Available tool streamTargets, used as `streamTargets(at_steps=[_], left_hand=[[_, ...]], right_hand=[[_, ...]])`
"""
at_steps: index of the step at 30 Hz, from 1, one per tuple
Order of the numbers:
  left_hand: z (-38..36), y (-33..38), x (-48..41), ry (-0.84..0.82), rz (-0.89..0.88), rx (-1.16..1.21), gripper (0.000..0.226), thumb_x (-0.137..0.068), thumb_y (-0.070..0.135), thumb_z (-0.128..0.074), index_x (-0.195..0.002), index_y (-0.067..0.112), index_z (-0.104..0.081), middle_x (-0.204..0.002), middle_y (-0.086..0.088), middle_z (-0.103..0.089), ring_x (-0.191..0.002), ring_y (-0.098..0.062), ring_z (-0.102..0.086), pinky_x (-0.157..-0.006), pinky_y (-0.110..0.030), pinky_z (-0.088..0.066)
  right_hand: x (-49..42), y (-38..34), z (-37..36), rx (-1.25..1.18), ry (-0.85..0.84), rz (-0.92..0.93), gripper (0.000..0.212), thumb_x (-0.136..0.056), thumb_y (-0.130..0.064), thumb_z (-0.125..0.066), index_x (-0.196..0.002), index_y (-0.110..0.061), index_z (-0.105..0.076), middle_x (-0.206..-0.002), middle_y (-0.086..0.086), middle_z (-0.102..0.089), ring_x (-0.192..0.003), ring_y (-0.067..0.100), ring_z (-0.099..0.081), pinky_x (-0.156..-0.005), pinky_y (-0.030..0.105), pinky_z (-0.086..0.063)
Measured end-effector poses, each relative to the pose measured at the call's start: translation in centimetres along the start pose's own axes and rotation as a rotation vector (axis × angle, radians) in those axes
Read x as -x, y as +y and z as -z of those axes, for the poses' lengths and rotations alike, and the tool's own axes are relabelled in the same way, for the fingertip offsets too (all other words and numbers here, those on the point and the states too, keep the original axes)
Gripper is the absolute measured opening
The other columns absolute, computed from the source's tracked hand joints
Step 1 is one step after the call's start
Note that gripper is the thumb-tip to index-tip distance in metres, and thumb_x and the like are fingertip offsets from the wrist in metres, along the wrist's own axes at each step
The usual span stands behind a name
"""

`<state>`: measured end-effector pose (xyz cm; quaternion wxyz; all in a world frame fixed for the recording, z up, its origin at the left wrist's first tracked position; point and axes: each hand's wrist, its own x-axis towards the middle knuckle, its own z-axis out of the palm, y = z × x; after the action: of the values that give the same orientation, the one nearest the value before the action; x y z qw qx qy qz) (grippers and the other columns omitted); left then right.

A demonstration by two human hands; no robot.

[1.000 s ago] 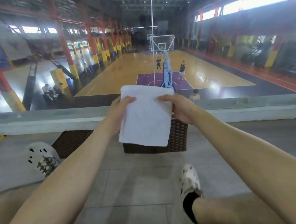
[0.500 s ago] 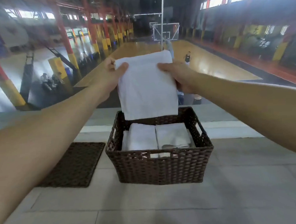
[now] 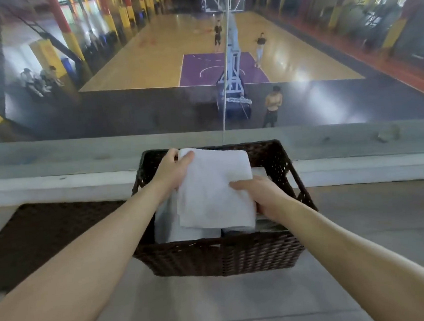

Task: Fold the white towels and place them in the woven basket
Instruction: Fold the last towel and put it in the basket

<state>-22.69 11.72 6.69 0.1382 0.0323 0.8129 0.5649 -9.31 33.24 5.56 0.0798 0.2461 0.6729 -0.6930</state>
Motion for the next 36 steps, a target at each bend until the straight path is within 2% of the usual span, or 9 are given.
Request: streamTargets(at_steps=[4,12,15,18,21,23,30,33,36], left_hand=[[-1.4,-2.1,-0.2,-0.326,0.245,0.235,0.054,-0.094,0.027,-0.08,-0.138,0.022,-0.05,-0.128,-0.015,-0.072,-0.094,-0.027,-0.075,-0.081,-0.048,-0.066],[2.0,-1.1,-1.1,-0.167,0.138,0.425,0.069,-0.098,0.017,-0.076,-0.153,0.035,-0.038,-0.119,-0.008,-0.075,-0.088,-0.025,-0.079,-0.08,-0.046,-0.063],[4.1,-1.0,-0.8,-0.026,0.023,0.254,0.081,-0.093,0.005,-0.079,-0.149,0.045,-0.036,-0.124,-0.011,-0.071,-0.104,-0.028,-0.079,-0.088,-0.048,-0.065],[5.6,-1.3,-0.7,0.068,-0.08,0.117,0.062,-0.095,0.009,-0.075,-0.137,0.042,-0.043,-0.121,-0.005,-0.07,-0.1,-0.024,-0.077,-0.083,-0.043,-0.063],[5.2,-2.9,-1.8,0.047,-0.121,-0.43,0.041,-0.096,0.012,-0.069,-0.127,0.032,-0.053,-0.125,-0.008,-0.064,-0.097,-0.026,-0.066,-0.079,-0.038,-0.051],[4.4,-4.6,-2.6,-0.005,-0.049,-0.687,0.038,-0.096,0.011,-0.07,-0.13,0.026,-0.062,-0.138,-0.009,-0.061,-0.117,-0.029,-0.062,-0.087,-0.032,-0.043],[3.9,-6.3,-3.0,0.034,-0.047,-0.722,0.052,-0.1,0.01,-0.062,-0.149,0.026,-0.052,-0.142,-0.016,-0.051,-0.105,-0.027,-0.056,-0.089,-0.035,-0.043],[4.1,-5.1,-2.1,-0.093,-0.017,-0.45,0.07,-0.103,0.023,-0.066,-0.164,0.035,-0.033,-0.163,-0.012,-0.041,-0.133,-0.026,-0.055,-0.102,-0.036,-0.046],[5.3,-3.8,-0.9,-0.271,0.106,-0.059,0.098,-0.096,0.023,-0.08,-0.164,0.057,-0.018,-0.174,0.007,-0.016,-0.158,-0.012,-0.027,-0.114,-0.05,-0.048]], right_hand=[[-1.7,1.1,4.1,0.012,0.071,-0.005,0.034,-0.096,-0.025,-0.077,-0.128,-0.018,-0.069,-0.112,0.005,-0.082,-0.101,0.03,-0.079,-0.095,0.053,-0.062],[-4.9,-0.3,-0.6,-0.258,-0.019,-0.026,0.035,-0.1,-0.02,-0.072,-0.134,-0.015,-0.065,-0.117,0.008,-0.08,-0.105,0.032,-0.079,-0.089,0.05,-0.064],[-5.4,-1.5,-3.0,-0.319,-0.08,-0.064,0.03,-0.099,-0.021,-0.072,-0.128,-0.011,-0.07,-0.114,0.008,-0.081,-0.104,0.029,-0.079,-0.091,0.045,-0.063],[-6.3,-1.5,-4.5,-0.266,-0.12,-0.077,0.034,-0.095,-0.021,-0.072,-0.127,-0.009,-0.072,-0.117,0.009,-0.08,-0.108,0.029,-0.078,-0.1,0.047,-0.06],[-7.5,-0.2,-5.7,0.006,-0.112,-0.152,0.04,-0.097,-0.022,-0.068,-0.134,-0.008,-0.066,-0.126,0.011,-0.076,-0.114,0.031,-0.074,-0.104,0.051,-0.058],[-7.7,0.5,-6.4,0.197,-0.107,-0.236,0.047,-0.099,-0.02,-0.067,-0.142,-0.004,-0.054,-0.138,0.012,-0.063,-0.124,0.036,-0.064,-0.106,0.056,-0.054],[-9.3,1.8,-6.5,0.306,-0.066,-0.241,0.05,-0.097,-0.023,-0.075,-0.139,-0.006,-0.054,-0.135,0.014,-0.063,-0.12,0.036,-0.064,-0.104,0.056,-0.055],[-9.3,1.8,-6.3,0.145,-0.084,-0.246,0.044,-0.104,-0.009,-0.065,-0.145,-0.004,-0.05,-0.135,0.015,-0.065,-0.12,0.035,-0.067,-0.107,0.056,-0.055],[-9.1,1.4,-5.9,0.002,-0.114,-0.211,0.041,-0.106,-0.005,-0.06,-0.145,-0.008,-0.049,-0.134,0.013,-0.067,-0.117,0.033,-0.069,-0.104,0.053,-0.057]])
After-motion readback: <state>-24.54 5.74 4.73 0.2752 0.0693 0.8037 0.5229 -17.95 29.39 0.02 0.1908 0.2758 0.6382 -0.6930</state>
